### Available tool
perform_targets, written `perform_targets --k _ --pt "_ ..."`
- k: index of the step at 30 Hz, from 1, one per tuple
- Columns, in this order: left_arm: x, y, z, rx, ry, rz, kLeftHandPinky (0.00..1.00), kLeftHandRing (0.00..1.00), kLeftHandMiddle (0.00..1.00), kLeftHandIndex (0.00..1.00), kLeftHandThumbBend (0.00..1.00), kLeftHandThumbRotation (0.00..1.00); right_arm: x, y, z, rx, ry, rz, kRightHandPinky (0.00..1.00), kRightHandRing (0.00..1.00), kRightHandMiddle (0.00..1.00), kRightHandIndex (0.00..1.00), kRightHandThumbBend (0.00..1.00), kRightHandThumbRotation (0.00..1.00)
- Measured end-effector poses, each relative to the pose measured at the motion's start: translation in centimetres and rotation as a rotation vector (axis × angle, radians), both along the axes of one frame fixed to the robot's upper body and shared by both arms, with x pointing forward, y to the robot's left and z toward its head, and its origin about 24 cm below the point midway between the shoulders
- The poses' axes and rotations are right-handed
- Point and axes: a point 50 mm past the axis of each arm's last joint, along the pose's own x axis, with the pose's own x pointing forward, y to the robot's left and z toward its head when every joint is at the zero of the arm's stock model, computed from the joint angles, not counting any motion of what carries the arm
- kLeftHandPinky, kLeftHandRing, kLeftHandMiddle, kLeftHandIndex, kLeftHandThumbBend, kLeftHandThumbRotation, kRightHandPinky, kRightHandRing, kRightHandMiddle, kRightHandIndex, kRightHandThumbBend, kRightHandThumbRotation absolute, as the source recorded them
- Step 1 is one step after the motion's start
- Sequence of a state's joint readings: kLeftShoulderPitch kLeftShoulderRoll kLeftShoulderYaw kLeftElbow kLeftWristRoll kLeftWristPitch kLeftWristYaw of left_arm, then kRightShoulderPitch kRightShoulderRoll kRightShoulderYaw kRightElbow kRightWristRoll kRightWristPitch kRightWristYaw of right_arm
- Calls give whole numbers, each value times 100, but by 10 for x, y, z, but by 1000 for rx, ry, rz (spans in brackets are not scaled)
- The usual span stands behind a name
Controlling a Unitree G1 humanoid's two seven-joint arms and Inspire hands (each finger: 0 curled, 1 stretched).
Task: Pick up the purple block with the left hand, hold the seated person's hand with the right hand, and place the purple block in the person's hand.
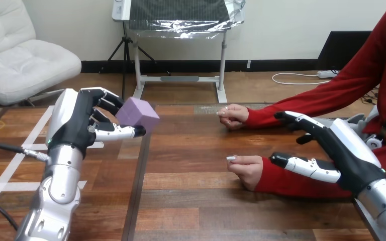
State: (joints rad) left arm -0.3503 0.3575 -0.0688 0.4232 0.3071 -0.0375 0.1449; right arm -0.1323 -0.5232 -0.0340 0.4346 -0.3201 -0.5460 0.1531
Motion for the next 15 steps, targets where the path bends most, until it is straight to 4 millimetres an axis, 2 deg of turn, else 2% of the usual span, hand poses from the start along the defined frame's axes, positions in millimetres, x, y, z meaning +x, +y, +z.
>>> perform_targets --k 15 --pt "2 0 -10 -33 -47 43 35 42 46 46 67 0 3 -8 5 -54 16 19 72 85 87 87 97 80"
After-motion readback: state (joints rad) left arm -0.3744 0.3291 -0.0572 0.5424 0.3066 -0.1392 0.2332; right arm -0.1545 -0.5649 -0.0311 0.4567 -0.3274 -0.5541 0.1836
